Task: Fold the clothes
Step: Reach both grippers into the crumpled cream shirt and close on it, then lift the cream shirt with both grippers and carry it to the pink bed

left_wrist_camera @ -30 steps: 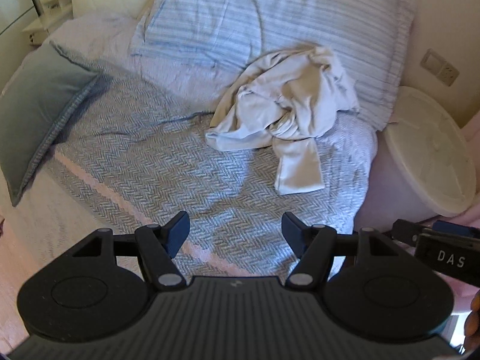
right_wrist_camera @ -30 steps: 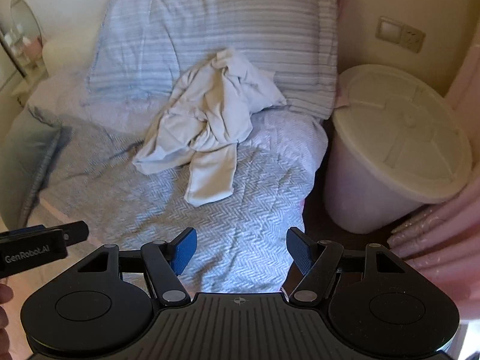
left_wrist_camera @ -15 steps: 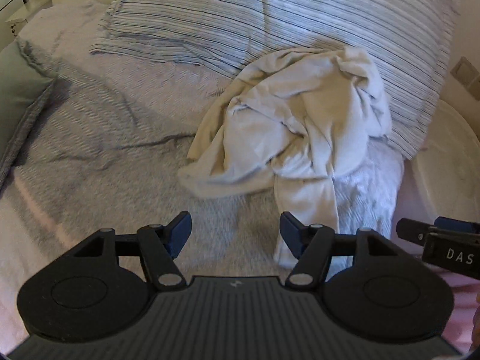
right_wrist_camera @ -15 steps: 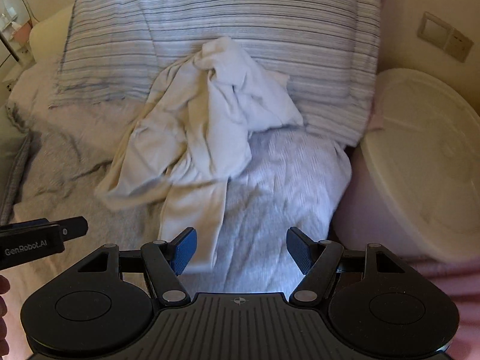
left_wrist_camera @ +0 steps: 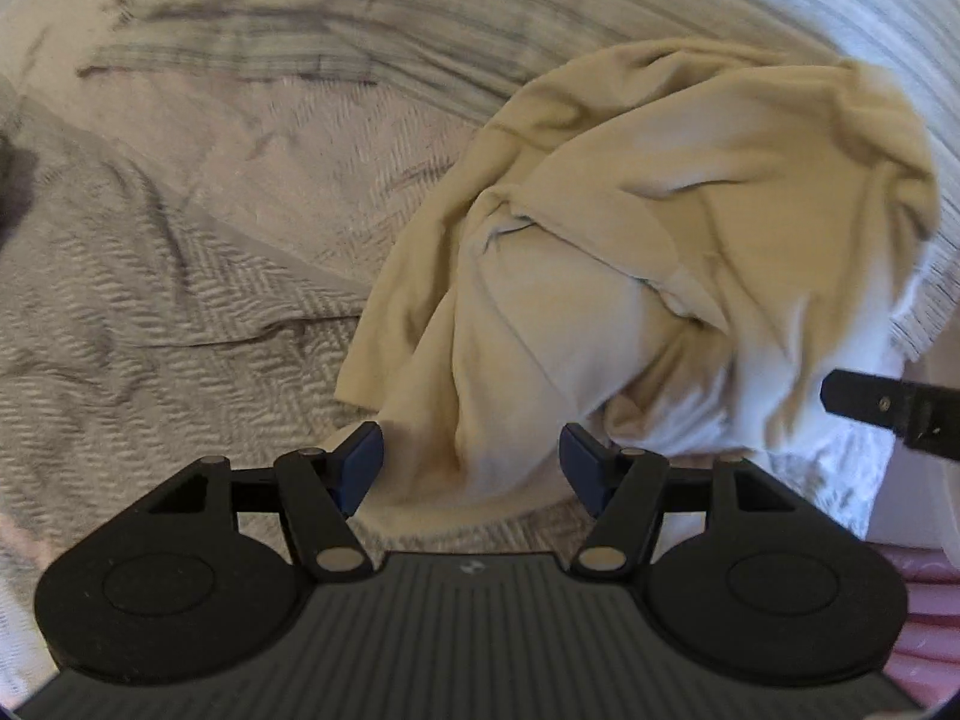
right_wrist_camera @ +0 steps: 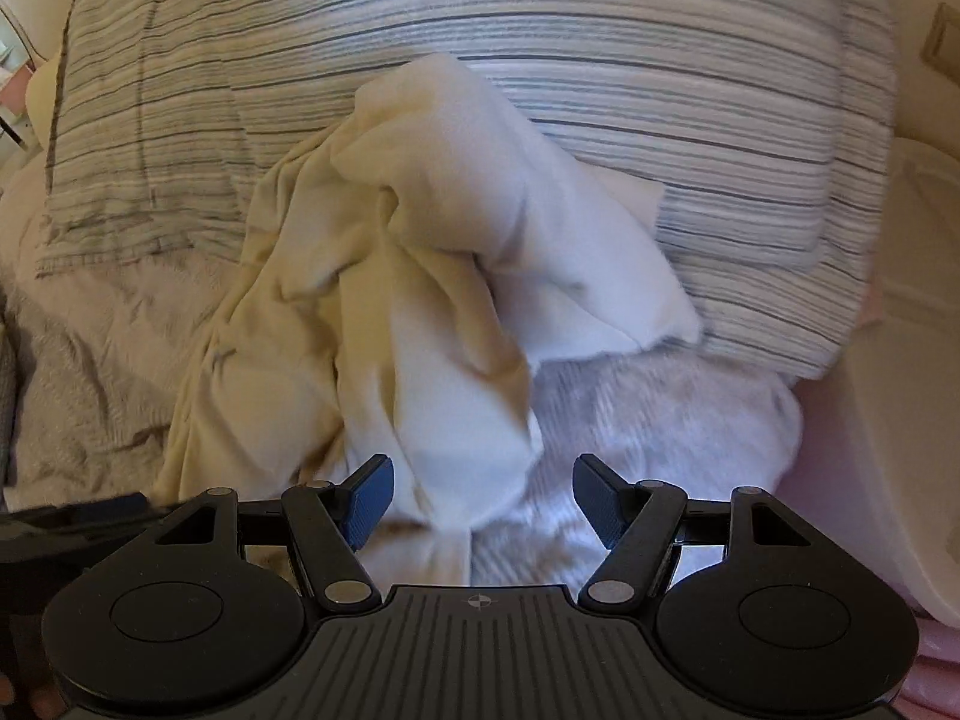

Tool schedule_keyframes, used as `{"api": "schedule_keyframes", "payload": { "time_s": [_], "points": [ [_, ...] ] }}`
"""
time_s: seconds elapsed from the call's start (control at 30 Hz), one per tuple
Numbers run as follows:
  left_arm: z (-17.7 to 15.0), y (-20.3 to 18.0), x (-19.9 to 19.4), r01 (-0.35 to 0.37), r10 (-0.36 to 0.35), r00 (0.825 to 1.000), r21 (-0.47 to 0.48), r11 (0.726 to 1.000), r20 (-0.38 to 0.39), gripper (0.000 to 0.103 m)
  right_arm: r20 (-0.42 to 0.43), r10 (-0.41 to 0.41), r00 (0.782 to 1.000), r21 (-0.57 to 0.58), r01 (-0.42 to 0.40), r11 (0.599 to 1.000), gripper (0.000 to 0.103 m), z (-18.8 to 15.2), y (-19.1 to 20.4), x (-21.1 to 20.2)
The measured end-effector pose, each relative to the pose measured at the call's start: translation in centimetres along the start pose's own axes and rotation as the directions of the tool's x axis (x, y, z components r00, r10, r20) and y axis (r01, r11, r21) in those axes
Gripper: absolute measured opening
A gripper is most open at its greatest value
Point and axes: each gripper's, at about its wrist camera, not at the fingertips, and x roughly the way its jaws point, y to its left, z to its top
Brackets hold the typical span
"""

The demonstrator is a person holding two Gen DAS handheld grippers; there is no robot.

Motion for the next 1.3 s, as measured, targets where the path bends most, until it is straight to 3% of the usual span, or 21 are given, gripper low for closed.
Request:
{"api": "schedule_keyframes", "payload": {
  "time_s": [0.07,0.13,0.2,0.23,0.27,0.3,0.4,0.57,0.63,0.77,0.9,1.03,1.1,1.13,1.2,1.3],
  "points": [
    [0.3,0.2,1.2,0.018,-0.018,1.000,-0.011,1.000,-0.007,0.060,0.003,0.009,1.000,-0.004,-0.009,1.000,0.070,0.4,0.1,1.0],
    [0.4,0.3,2.0,0.025,-0.025,1.000,-0.019,1.000,-0.009,0.039,0.010,0.017,1.000,-0.024,-0.016,1.000,0.069,0.7,0.4,1.9],
    [0.4,0.6,2.0,0.032,-0.032,0.999,-0.031,0.999,-0.004,0.027,0.027,0.028,0.999,-0.057,-0.027,0.998,0.065,0.8,0.8,2.1],
    [0.3,0.9,1.7,0.051,-0.051,0.999,-0.042,0.998,0.001,0.015,0.037,0.033,0.999,-0.080,-0.030,0.996,0.035,0.7,1.1,2.0],
    [0.3,1.3,1.4,0.071,-0.070,0.998,-0.054,0.996,0.007,0.009,0.038,0.038,0.999,-0.103,-0.034,0.994,0.023,0.7,1.3,1.9],
    [0.2,1.8,0.8,0.109,-0.107,0.994,-0.079,0.991,0.019,0.005,0.032,0.044,0.999,-0.124,-0.040,0.992,0.020,0.7,1.6,1.5],
    [-0.4,3.0,-2.3,0.177,-0.167,0.982,-0.129,0.976,0.084,0.005,0.049,0.070,0.996,-0.165,-0.061,0.984,0.015,0.9,2.5,-0.7],
    [-2.7,5.0,-9.2,0.197,-0.157,0.964,-0.181,0.963,0.213,0.004,0.126,0.160,0.979,-0.290,-0.118,0.950,0.013,1.5,5.4,-6.4],
    [-4.2,6.2,-12.5,0.188,-0.118,0.951,-0.233,0.954,0.285,0.004,0.155,0.218,0.964,-0.348,-0.153,0.925,0.013,1.5,7.1,-9.1],
    [-9.5,8.6,-20.8,0.148,0.021,0.901,-0.351,0.924,0.434,0.004,0.183,0.363,0.914,-0.461,-0.246,0.853,0.013,-0.1,11.1,-14.7],
    [-17.2,10.9,-30.2,0.096,0.182,0.821,-0.446,0.890,0.541,0.004,0.178,0.522,0.834,-0.576,-0.341,0.742,0.013,-3.9,16.0,-20.9],
    [-25.9,12.8,-39.7,0.052,0.347,0.715,-0.541,0.839,0.607,0.004,0.127,0.677,0.725,-0.654,-0.452,0.607,0.013,-9.2,21.8,-26.8],
    [-30.2,13.6,-44.4,0.014,0.437,0.652,-0.586,0.810,0.619,0.004,0.090,0.746,0.660,-0.689,-0.500,0.524,0.013,-12.0,24.8,-29.9],
    [-32.5,13.9,-46.9,-0.007,0.484,0.613,-0.608,0.794,0.625,0.004,0.071,0.779,0.623,-0.704,-0.522,0.482,0.013,-13.5,26.2,-31.6],
    [-36.7,14.4,-51.6,-0.032,0.562,0.536,-0.651,0.759,0.630,0.004,0.029,0.841,0.541,-0.725,-0.568,0.391,0.013,-16.4,29.0,-35.0],
    [-42.6,14.8,-58.1,-0.081,0.667,0.438,-0.713,0.697,0.603,0.004,-0.027,0.908,0.418,-0.746,-0.613,0.260,0.013,-20.7,32.6,-39.9]
  ]
}}
